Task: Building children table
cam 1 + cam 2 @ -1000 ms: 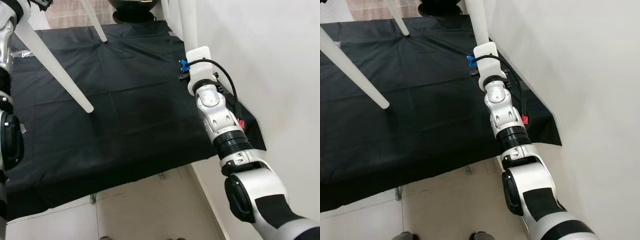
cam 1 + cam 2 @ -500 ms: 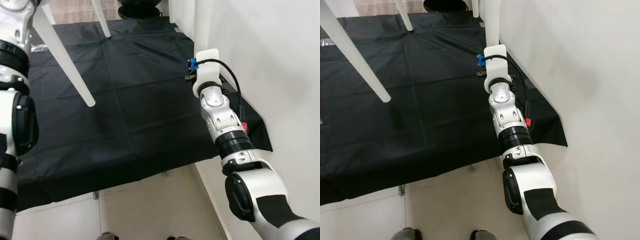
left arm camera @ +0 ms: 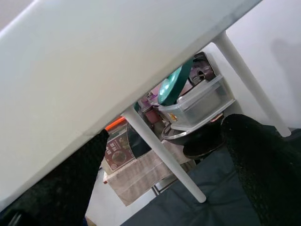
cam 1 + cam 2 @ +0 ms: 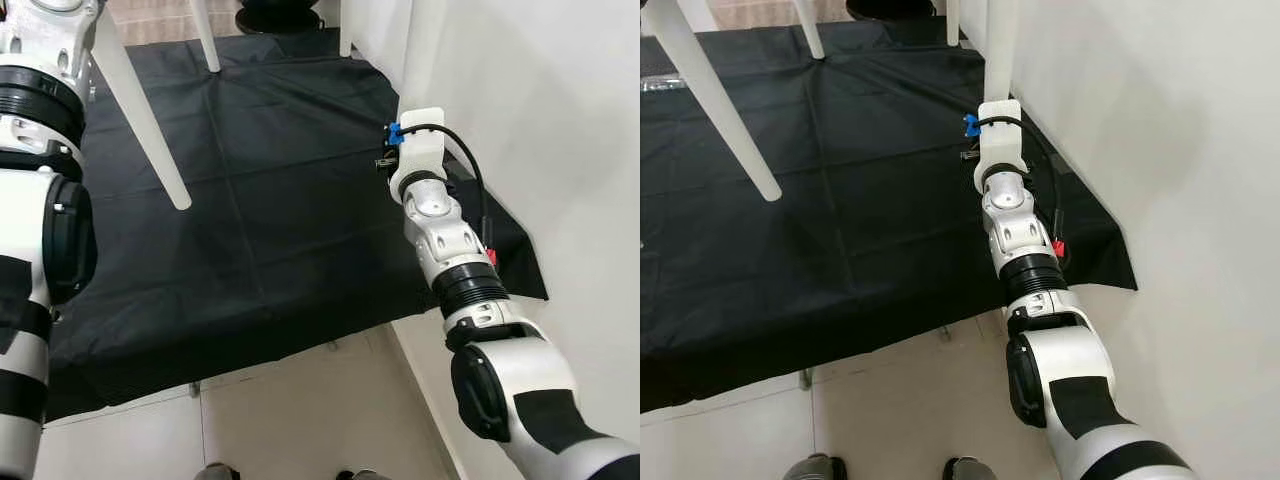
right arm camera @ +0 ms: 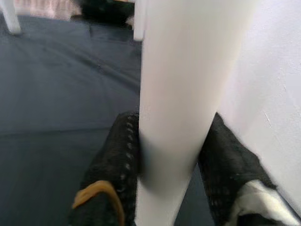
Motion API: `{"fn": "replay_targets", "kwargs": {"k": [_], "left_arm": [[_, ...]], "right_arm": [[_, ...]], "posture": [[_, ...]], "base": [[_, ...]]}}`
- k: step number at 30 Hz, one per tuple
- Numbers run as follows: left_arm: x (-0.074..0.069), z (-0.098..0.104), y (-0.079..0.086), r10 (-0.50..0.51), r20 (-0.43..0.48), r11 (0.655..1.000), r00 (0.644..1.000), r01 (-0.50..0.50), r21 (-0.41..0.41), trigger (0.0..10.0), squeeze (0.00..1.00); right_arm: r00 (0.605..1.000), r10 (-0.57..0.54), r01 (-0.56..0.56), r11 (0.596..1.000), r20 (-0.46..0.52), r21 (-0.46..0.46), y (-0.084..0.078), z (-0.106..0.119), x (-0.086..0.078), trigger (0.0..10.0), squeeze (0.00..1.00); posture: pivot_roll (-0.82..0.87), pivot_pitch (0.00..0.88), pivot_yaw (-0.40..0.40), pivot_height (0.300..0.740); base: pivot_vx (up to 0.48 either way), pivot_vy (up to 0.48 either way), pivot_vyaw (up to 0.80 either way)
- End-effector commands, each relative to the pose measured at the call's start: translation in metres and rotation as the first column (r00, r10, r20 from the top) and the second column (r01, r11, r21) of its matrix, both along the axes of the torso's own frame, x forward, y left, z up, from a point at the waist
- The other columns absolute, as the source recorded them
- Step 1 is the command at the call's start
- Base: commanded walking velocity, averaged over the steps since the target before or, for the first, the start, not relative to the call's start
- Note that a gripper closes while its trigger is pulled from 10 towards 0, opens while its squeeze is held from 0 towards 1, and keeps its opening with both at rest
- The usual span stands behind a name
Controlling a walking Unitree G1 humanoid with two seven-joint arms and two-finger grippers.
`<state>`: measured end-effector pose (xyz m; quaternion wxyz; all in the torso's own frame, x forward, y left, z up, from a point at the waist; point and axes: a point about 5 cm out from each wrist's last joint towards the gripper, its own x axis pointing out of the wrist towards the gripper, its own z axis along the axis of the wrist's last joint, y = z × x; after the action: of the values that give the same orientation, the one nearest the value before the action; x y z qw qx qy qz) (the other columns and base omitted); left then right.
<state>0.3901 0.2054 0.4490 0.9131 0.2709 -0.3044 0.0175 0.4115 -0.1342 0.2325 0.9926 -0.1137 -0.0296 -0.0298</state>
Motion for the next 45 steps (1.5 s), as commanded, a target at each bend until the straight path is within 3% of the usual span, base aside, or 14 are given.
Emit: {"fn": "replay_targets", "kwargs": {"k": [1,2,7,8,16,20,24,28,30,31,36,37,41,45], "left_arm": [[-0.006,0.008,-0.001,-0.026,0.066,1.0,0.997,0.027,-0.011,10.0,0.0],[-0.004,0.002,-0.002,-0.037,0.056,0.999,0.998,0.038,-0.019,10.0,0.0],[0.002,-0.017,-0.004,-0.072,0.024,0.997,0.997,0.072,-0.024,10.0,0.0],[0.004,-0.025,-0.006,-0.092,0.009,0.995,0.996,0.092,-0.037,10.0,0.0],[0.007,-0.065,-0.012,-0.146,-0.04,0.986,0.989,0.142,-0.083,10.0,0.0],[0.004,-0.134,-0.013,-0.156,-0.164,0.981,0.974,0.134,-0.14,10.0,0.0],[-0.003,-0.159,-0.016,-0.169,-0.2,0.978,0.965,0.14,-0.152,10.0,0.0],[-0.034,-0.195,-0.034,-0.23,-0.222,0.962,0.948,0.186,-0.202,10.0,0.0],[-0.034,-0.195,-0.034,-0.23,-0.222,0.962,0.948,0.186,-0.202,10.0,0.0],[-0.047,-0.21,-0.044,-0.25,-0.233,0.953,0.94,0.197,-0.229,10.0,0.0],[-0.061,-0.223,-0.052,-0.252,-0.258,0.953,0.933,0.192,-0.235,10.0,0.0],[-0.08,-0.242,-0.061,-0.263,-0.298,0.945,0.917,0.183,-0.27,10.0,0.0],[-0.099,-0.258,-0.062,-0.251,-0.322,0.94,0.913,0.151,-0.305,10.0,0.0],[-0.11,-0.275,-0.057,-0.239,-0.395,0.916,0.887,0.071,-0.395,10.0,0.0]], "right_arm": [[0.999,-0.016,0.015,0.999,-0.035,-0.029,-0.004,-0.009,-0.001,10.0,0.53],[0.999,-0.009,0.008,1.0,-0.04,-0.017,-0.004,-0.01,-0.001,10.0,1.0],[0.999,-0.004,0.003,1.0,-0.043,-0.02,-0.004,-0.01,-0.002,10.0,1.0],[0.999,-0.002,0.001,1.0,-0.048,-0.03,-0.004,-0.01,-0.002,10.0,0.0],[0.997,-0.005,0.004,1.0,-0.073,-0.012,-0.005,-0.015,-0.005,10.0,0.0],[0.997,0.013,-0.012,1.0,-0.071,0.009,-0.005,-0.014,-0.011,10.0,0.0],[0.999,0.014,-0.012,0.999,-0.051,0.038,-0.007,-0.014,-0.014,10.0,0.0],[0.997,0.07,-0.071,0.984,0.015,0.165,-0.011,-0.012,-0.031,10.0,0.0],[0.997,0.07,-0.071,0.984,0.015,0.165,-0.011,-0.012,-0.031,10.0,0.0],[0.99,0.128,-0.136,0.972,0.056,0.191,-0.012,-0.014,-0.045,10.0,0.0],[0.979,0.187,-0.199,0.96,0.078,0.199,-0.012,-0.018,-0.06,10.0,0.0],[0.975,0.205,-0.218,0.955,0.084,0.2,-0.021,-0.035,-0.081,10.0,0.0],[0.971,0.231,-0.239,0.944,0.064,0.226,-0.026,-0.055,-0.102,10.0,0.0],[0.97,0.242,-0.239,0.951,0.013,0.194,-0.024,-0.07,-0.116,10.0,0.0]], "posture": [[0.07,0.096,-0.043,0.74],[0.07,0.095,-0.043,0.74],[0.07,0.091,-0.039,0.74],[0.07,0.091,-0.042,0.74],[0.07,0.087,-0.039,0.74],[0.07,0.09,-0.042,0.74],[0.07,0.092,-0.046,0.74],[0.06,0.089,-0.045,0.74],[0.06,0.089,-0.045,0.74],[0.06,0.087,-0.04,0.74],[0.05,0.084,-0.039,0.74],[0.04,0.077,-0.031,0.74],[0.03,0.078,-0.03,0.74],[0.03,0.092,-0.028,0.74]], "base": [[0.0,0.0,0.0],[0.0,0.0,0.0],[0.0,0.0,0.0],[0.0,0.0,0.0],[0.0,0.0,0.0],[0.0,0.0,0.0],[0.0,0.0,0.0],[0.0,0.0,0.0],[0.0,0.0,0.0],[0.0,0.0,0.0],[0.0,0.0,0.0],[0.0,0.0,0.0],[0.0,0.0,0.0],[0.0,0.0,0.0]]}}
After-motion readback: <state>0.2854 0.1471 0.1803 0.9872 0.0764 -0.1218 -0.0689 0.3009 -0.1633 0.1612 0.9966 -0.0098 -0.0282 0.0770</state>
